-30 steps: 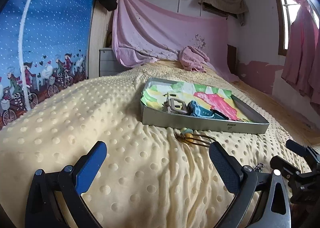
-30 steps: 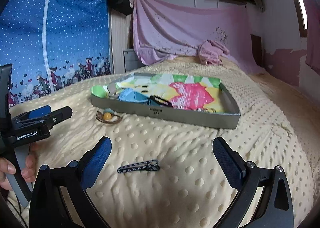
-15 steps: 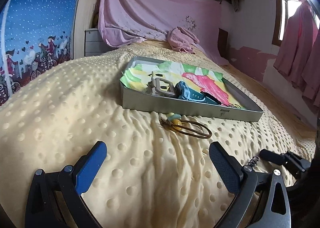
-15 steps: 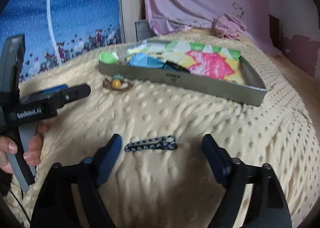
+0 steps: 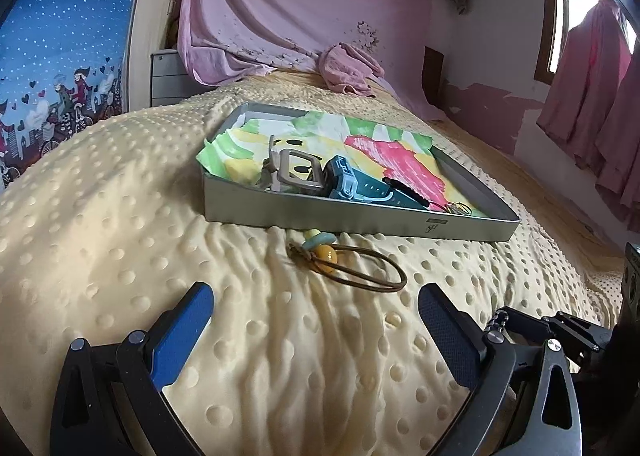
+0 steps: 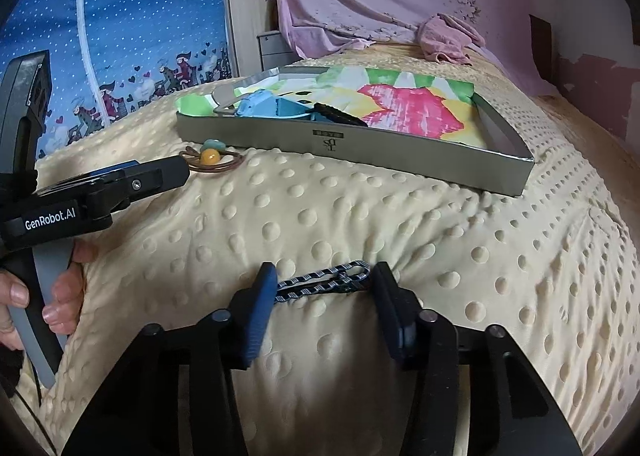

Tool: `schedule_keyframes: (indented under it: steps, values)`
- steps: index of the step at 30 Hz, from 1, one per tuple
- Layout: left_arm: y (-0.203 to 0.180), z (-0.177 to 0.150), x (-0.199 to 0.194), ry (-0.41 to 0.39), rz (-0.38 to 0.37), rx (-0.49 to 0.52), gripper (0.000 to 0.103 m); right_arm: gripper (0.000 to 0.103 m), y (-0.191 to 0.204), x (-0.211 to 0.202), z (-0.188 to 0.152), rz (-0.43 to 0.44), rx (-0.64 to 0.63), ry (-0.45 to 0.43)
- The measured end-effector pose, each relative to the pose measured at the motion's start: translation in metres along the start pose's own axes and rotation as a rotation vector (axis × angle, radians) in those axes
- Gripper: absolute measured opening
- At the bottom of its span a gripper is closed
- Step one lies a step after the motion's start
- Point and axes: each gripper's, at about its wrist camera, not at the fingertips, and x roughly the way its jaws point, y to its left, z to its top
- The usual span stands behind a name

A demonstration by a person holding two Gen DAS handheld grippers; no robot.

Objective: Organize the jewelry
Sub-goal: 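Grasp the black-and-white braided strip with the right tool, then grasp the orange-bead charm's brown cord with the left tool while the right tool holds the braided strip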

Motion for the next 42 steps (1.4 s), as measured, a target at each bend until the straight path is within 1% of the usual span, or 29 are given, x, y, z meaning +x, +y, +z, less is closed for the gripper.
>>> schedule_keyframes:
  steps: [2, 4, 6, 7, 9, 10, 13, 15, 16, 17, 19, 21, 28, 30, 35, 42]
  values:
    - [-0.002, 0.001, 0.002, -0.001, -0.001, 0.004, 0.103, 0.038, -0.003, 0.002, 0.001, 0.003, 0.012, -0.003]
    - [-0.003, 0.002, 0.005, 0.001, -0.001, 0.009, 0.102, 0.037, -0.006, 0.004, 0.002, 0.013, 0.022, -0.002]
    - [-0.005, 0.003, 0.008, 0.009, 0.0, 0.018, 0.096, 0.035, -0.005, 0.005, 0.002, 0.013, 0.02, -0.003]
    - [-0.006, 0.004, 0.01, 0.015, 0.0, 0.022, 0.094, 0.032, -0.005, 0.006, 0.003, 0.011, 0.018, -0.006]
    - [-0.007, 0.004, 0.014, 0.024, 0.0, 0.022, 0.087, 0.029, -0.006, 0.008, 0.004, 0.018, 0.022, -0.009]
    - [-0.007, 0.004, 0.015, 0.026, 0.0, 0.02, 0.086, 0.027, -0.007, 0.008, 0.005, 0.024, 0.026, -0.011]
    - [-0.005, 0.005, 0.017, 0.026, -0.007, 0.009, 0.073, 0.025, -0.009, 0.011, 0.007, 0.04, 0.035, -0.015]
    - [-0.005, 0.004, 0.018, 0.029, -0.012, 0.003, 0.061, 0.024, -0.008, 0.013, 0.008, 0.044, 0.034, -0.016]
    - [-0.004, 0.004, 0.018, 0.03, -0.013, 0.0, 0.059, 0.024, -0.008, 0.013, 0.008, 0.046, 0.033, -0.017]
    - [-0.003, 0.004, 0.018, 0.031, -0.012, -0.006, 0.054, 0.024, -0.008, 0.014, 0.008, 0.047, 0.033, -0.018]
    - [-0.001, 0.003, 0.018, 0.03, -0.013, -0.016, 0.048, 0.024, -0.007, 0.013, 0.008, 0.048, 0.032, -0.021]
    - [0.001, 0.002, 0.018, 0.03, -0.026, -0.032, 0.04, 0.023, -0.005, 0.012, 0.008, 0.049, 0.025, -0.024]
    - [0.006, 0.0, 0.022, 0.046, -0.044, -0.067, 0.02, 0.022, 0.001, 0.01, 0.007, 0.061, 0.001, -0.03]
    - [0.008, 0.0, 0.024, 0.05, -0.046, -0.078, 0.012, 0.022, 0.001, 0.009, 0.007, 0.063, 0.001, -0.031]
    - [0.009, -0.002, 0.024, 0.051, -0.053, -0.088, 0.006, 0.02, 0.002, 0.009, 0.006, 0.074, -0.006, -0.038]
    - [0.007, -0.008, 0.017, 0.038, -0.058, -0.08, 0.004, 0.019, 0.003, 0.006, 0.006, 0.08, -0.014, -0.048]
